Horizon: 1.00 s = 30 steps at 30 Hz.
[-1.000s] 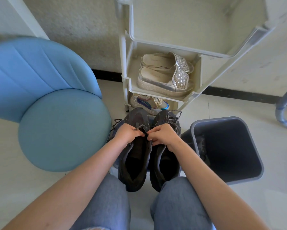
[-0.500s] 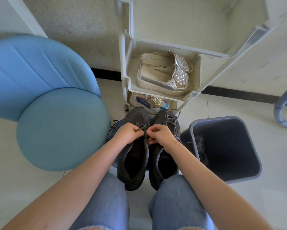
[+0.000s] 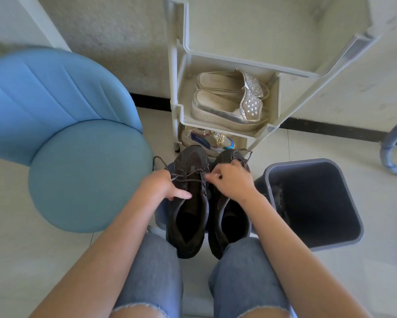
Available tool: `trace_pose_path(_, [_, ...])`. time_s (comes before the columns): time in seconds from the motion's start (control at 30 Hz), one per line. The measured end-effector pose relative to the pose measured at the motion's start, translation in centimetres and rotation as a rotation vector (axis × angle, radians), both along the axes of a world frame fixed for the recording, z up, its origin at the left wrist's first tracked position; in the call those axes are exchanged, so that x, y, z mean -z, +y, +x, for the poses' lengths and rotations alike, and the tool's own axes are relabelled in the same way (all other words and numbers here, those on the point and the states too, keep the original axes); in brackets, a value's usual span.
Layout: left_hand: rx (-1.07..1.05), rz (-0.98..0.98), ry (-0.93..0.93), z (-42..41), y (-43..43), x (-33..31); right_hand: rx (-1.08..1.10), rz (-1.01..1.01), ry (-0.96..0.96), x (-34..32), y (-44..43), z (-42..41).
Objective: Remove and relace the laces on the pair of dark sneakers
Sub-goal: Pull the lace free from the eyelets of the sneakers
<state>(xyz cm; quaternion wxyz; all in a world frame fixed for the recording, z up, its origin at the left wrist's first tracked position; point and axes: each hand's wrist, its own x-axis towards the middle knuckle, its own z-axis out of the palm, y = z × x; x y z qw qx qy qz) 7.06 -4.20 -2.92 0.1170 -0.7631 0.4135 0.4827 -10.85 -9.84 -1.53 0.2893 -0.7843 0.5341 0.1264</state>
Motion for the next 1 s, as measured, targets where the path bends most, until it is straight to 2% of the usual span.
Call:
trace_pose_path(0.03, [-0.007, -0.007, 0.004, 0.0, 0.2, -0.1, -0.067, 0.069, 0.086, 0.2, 0.0, -0.1])
trace_pose_path(0.07, [-0.022, -0.018, 0.009, -0.1, 0.2, -0.3, -0.077, 0.119, 0.08, 0.2, -0.1, -0.1])
trace_pose_path(0.13, [-0.051, -0.051, 0.013, -0.2, 0.2, -0.5, -0.022, 0.183, -0.046, 0.0, -0.6, -0.2])
trace_pose_path(0.17, [-0.066, -0.061, 0.016, -0.1, 0.3, -0.7, 0.069, 0.178, -0.176, -0.2, -0.8, -0.3])
trace_pose_path(0.23, [-0.103, -0.071, 0.04, 0.1, 0.6, -0.8, 0.477, 0.099, -0.622, -1.0, -1.3, -0.7])
trace_pose_path(0.3, [-0.162, -0.078, 0.094, 0.5, 1.0, -0.6, 0.854, 0.132, -1.153, -2.7, -2.2, -1.2])
trace_pose_path(0.37, [-0.234, -0.101, 0.145, 0.8, 1.4, -0.5, 0.91, 0.265, -1.532, -3.8, -2.8, -1.5])
trace_pose_path(0.4, [-0.263, -0.111, 0.164, 0.9, 1.5, -0.6, 0.876, 0.316, -1.603, -4.0, -2.8, -1.4])
trace_pose_path(0.47, [-0.289, -0.127, 0.2, 1.1, 1.8, -0.5, 0.841, 0.341, -1.602, -4.3, -2.3, -0.9])
trace_pose_path(0.57, [-0.326, -0.163, 0.268, 1.3, 2.3, -0.5, 0.956, 0.221, -1.646, -4.9, -2.5, -0.7])
trace_pose_path(0.63, [-0.379, -0.194, 0.309, 1.3, 2.4, -0.4, 0.946, 0.068, -1.514, -4.8, -3.0, -0.8])
trace_pose_path(0.67, [-0.41, -0.206, 0.319, 1.3, 2.4, -0.6, 0.841, 0.016, -1.328, -4.4, -3.0, -0.6])
trace_pose_path(0.77, [-0.635, -0.325, 0.362, 1.8, 1.7, -0.7, 0.293, 0.036, -0.575, -1.4, -1.6, 0.3])
trace_pose_path(0.83, [-0.751, -0.435, 0.328, 2.1, 1.4, -0.5, 0.052, 0.108, -0.237, 0.5, -0.4, 0.6])
trace_pose_path(0.9, [-0.696, -0.416, 0.243, 1.9, 1.3, -0.1, -0.031, 0.151, -0.094, 1.3, 0.3, 0.7])
trace_pose_path(1.0, [-0.427, -0.249, 0.187, 1.0, 1.5, 0.3, -0.019, 0.091, -0.014, 1.2, 0.1, 0.7])
